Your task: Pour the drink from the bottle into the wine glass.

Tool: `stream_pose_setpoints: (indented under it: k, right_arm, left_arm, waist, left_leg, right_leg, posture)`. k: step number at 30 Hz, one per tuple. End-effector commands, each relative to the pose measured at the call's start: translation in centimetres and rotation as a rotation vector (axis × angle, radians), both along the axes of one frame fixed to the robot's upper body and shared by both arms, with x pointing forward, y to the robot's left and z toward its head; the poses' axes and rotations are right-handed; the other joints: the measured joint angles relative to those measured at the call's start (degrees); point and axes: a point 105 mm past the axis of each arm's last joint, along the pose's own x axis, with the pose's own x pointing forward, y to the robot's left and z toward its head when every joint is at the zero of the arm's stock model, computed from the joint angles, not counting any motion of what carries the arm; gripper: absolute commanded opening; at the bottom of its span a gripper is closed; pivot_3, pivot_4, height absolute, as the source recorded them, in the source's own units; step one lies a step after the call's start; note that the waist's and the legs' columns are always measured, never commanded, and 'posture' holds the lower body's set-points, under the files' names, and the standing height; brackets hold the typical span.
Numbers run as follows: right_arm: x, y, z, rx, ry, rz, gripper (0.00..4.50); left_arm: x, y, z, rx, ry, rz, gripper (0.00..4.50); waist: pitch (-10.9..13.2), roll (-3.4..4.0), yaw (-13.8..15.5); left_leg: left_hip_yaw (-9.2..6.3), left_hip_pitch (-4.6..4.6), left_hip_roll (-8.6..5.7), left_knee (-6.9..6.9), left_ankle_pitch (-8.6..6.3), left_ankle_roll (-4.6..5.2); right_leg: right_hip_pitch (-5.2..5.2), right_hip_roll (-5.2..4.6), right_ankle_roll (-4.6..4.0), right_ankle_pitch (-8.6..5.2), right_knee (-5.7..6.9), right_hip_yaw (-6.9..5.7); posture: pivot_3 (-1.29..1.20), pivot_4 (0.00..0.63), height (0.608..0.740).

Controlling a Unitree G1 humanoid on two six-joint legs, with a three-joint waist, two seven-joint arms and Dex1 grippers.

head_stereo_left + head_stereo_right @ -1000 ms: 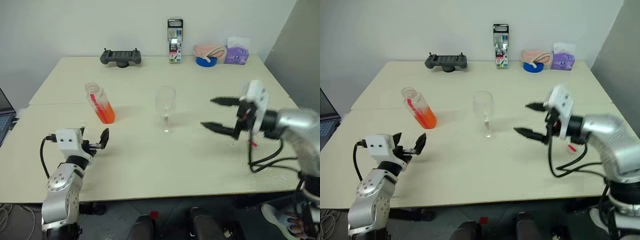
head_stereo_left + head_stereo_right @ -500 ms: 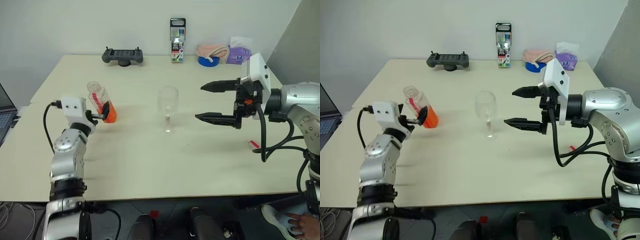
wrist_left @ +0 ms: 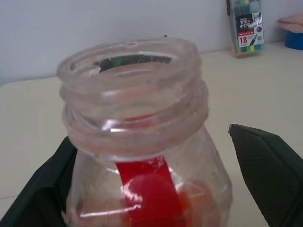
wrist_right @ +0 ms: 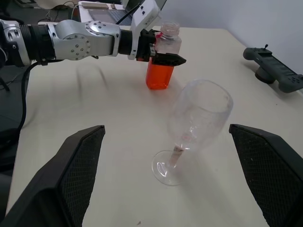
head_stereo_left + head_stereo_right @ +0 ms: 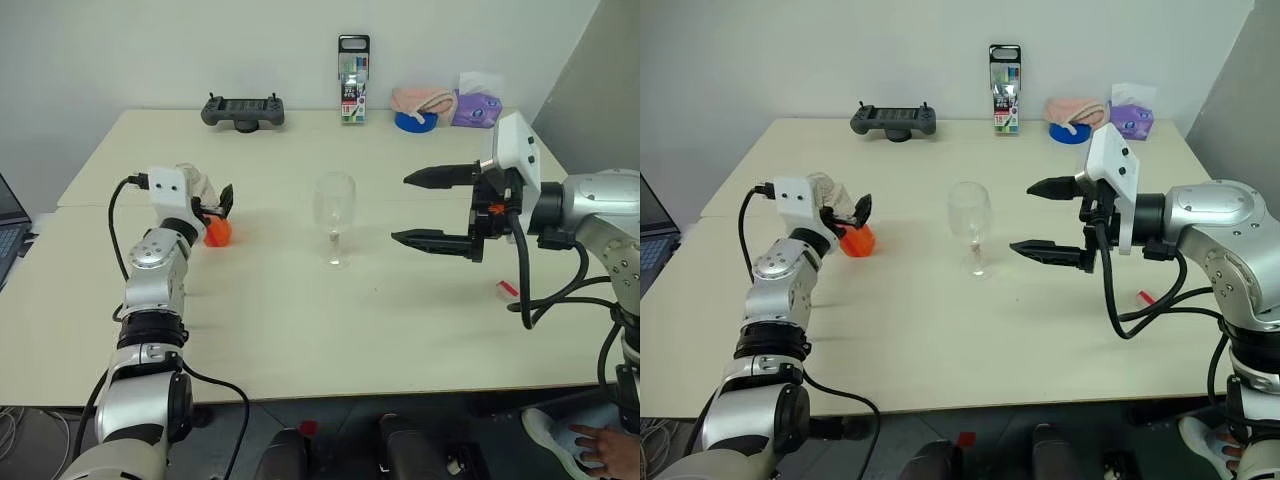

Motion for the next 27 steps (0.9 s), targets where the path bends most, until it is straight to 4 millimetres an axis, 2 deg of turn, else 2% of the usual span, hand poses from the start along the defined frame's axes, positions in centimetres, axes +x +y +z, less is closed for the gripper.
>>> stream_pose_setpoints:
  k: [1,3,6,8,10,13,15,17,23,27]
  right_arm:
    - [-0.6,-0.2,1.1,0.014,-0.054,-0.010,4.49]
    - [-0.7,-0.2,1.1,0.014,-0.055,-0.013,4.50]
    - [-0.7,-0.2,1.1,0.016,-0.057,-0.025,4.50]
    - [-0.2,-0.9,1.1,0.038,-0.072,-0.087,4.50]
    - [0.5,-1.8,1.0,0.078,-0.081,-0.184,4.50]
    - [-0.3,-2.6,-0.2,0.137,-0.053,-0.251,4.50]
    - [-1.9,-2.2,-1.2,0.160,-0.016,-0.221,4.50]
    - [-2.9,-1.8,-1.7,0.179,0.002,-0.210,4.50]
    - [-4.0,-0.7,-2.5,0.195,0.022,-0.200,4.50]
    - [-4.1,-0.5,-2.6,0.193,0.020,-0.208,4.50]
  left_arm:
    - [-0.1,0.2,2.1,0.017,-0.078,-0.006,4.33]
    - [-0.2,0.3,2.2,0.016,-0.080,-0.009,3.93]
    - [-0.1,0.3,2.1,0.018,-0.076,-0.012,2.95]
    - [0.0,0.2,2.0,0.018,-0.069,-0.018,2.30]
    - [0.1,-0.3,2.5,0.023,-0.076,-0.051,1.90]
    - [0.5,-3.6,5.2,0.112,-0.134,-0.215,1.87]
    - [0.6,-6.4,7.6,0.242,-0.194,-0.332,1.81]
    - [0.7,-8.8,9.1,0.351,-0.235,-0.428,1.80]
    - [0.7,-13.8,11.6,0.570,-0.339,-0.619,1.78]
    - [0.6,-15.5,11.8,0.684,-0.378,-0.670,1.77]
  waist:
    - [0.0,0.00,0.0]
    - [0.0,0.00,0.0]
    - [0.0,0.00,0.0]
    - [0.0,0.00,0.0]
    - [0.0,0.00,0.1]
    - [0.0,-0.02,0.1]
    - [0.1,-0.14,0.8]
    - [0.1,-0.15,1.1]
    - [0.1,-0.15,0.8]
    - [0.1,-0.15,0.1]
  left_leg:
    - [0.00,0.00,0.00,0.00,0.00,0.00]
    - [0.00,0.00,0.00,0.00,0.00,0.00]
    - [0.00,0.00,0.00,0.00,0.00,0.00]
    - [0.00,0.00,0.00,0.00,0.00,0.00]
    - [0.00,-0.01,0.00,0.01,0.00,0.00]
    - [-0.02,-0.06,0.00,0.01,0.00,-0.01]
    - [-0.07,-0.11,-0.01,0.01,0.00,-0.01]
    - [-0.18,-0.40,-0.02,0.11,0.00,-0.02]
    - [0.00,-0.46,-0.07,0.25,-0.01,0.00]
    - [-0.03,-0.45,-0.03,0.25,0.00,0.00]
  right_leg:
    - [0.00,0.00,0.00,0.00,0.00,0.00]
    - [0.00,0.00,0.00,0.00,0.00,0.00]
    - [0.00,0.00,0.00,0.00,0.00,0.00]
    - [0.00,0.00,0.00,0.00,0.00,0.00]
    - [0.01,0.00,0.00,0.00,-0.01,0.00]
    - [0.00,0.00,-0.02,0.02,-0.01,-0.03]
    - [-0.02,0.00,-0.04,0.03,-0.01,-0.08]
    - [-0.18,0.02,-0.07,0.06,0.00,-0.22]
    - [-0.23,0.00,0.06,0.06,-0.03,-0.01]
    - [-0.23,0.06,0.24,-0.06,-0.01,-0.02]
  posture:
    - [0.00,0.150,0.740]
    - [0.00,0.150,0.740]
    - [0.00,0.150,0.740]
    - [0.00,0.150,0.740]
    - [0.00,0.150,0.740]
    - [0.00,0.150,0.740]
    - [0.00,0.150,0.740]
    - [0.00,0.150,0.740]
    - [0.00,0.150,0.740]
    - [0.00,0.150,0.740]
